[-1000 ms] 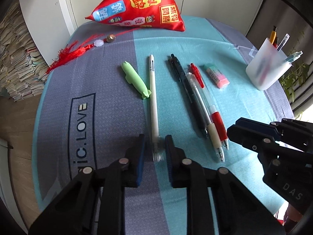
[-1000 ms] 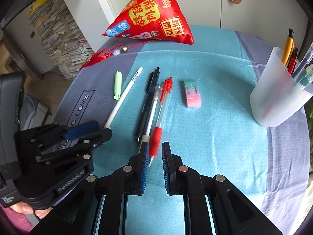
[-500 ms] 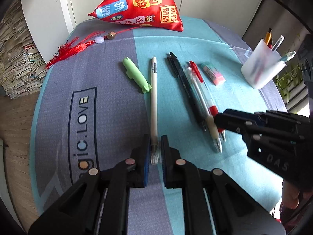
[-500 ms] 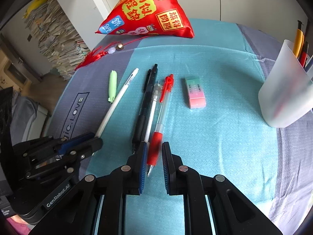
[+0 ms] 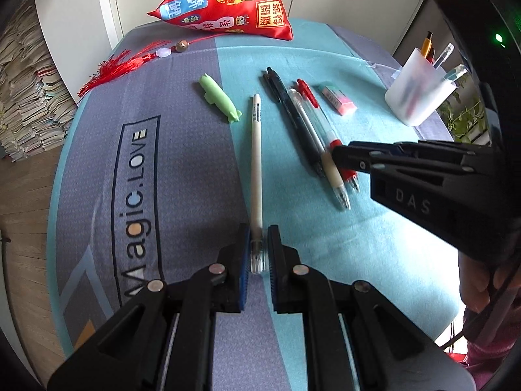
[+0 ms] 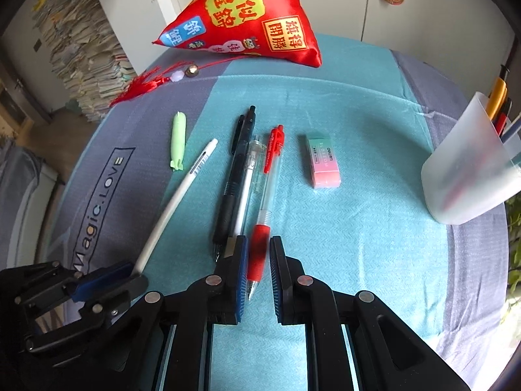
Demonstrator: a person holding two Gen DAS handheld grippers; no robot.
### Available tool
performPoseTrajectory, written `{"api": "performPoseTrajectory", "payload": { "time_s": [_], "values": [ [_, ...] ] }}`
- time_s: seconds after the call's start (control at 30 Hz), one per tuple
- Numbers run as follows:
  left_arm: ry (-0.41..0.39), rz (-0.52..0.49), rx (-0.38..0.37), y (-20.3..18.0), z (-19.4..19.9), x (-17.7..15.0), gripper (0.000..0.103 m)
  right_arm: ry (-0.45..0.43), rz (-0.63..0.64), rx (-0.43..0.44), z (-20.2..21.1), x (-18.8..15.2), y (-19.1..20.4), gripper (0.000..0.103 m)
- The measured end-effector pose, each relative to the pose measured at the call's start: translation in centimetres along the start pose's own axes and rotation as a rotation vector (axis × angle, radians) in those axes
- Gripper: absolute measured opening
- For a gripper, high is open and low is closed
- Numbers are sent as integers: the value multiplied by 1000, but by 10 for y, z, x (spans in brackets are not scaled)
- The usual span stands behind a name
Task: Organize stationery
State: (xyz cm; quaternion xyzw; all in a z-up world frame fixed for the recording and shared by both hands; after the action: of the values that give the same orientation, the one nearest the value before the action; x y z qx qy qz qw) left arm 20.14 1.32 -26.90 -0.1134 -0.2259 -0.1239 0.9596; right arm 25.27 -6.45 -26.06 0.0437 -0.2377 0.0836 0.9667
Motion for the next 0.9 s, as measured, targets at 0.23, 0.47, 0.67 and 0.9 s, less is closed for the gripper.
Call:
{"api": "performPoseTrajectory", "payload": {
  "time_s": [0.23, 0.47, 0.67, 0.9],
  "values": [
    [7, -1, -14, 0, 7, -8, 9, 26, -21, 91, 13, -20, -5, 12],
    [75, -60, -27, -5, 18, -43, 9, 92, 52, 95, 43, -78, -23, 12],
    [115, -139, -12, -8, 27, -66, 9, 155, 102, 118, 59, -121, -29, 12],
    [61, -120, -12, -11, 35, -50, 18, 78, 90, 124, 68, -103, -28, 34]
  ]
}}
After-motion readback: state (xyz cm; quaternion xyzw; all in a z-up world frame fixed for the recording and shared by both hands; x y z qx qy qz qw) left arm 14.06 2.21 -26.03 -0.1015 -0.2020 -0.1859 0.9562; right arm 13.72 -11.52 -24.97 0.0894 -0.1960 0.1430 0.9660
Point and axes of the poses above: each gripper's, at about its wrist camera, not at the fingertips, and z roughly against the way its jaws point, y to its left, x to its top, the point moved 10 cm from there along -z, roughly the way its jaws point, and after that the axes turned 3 degrees about -x, right-handed, at the moved point
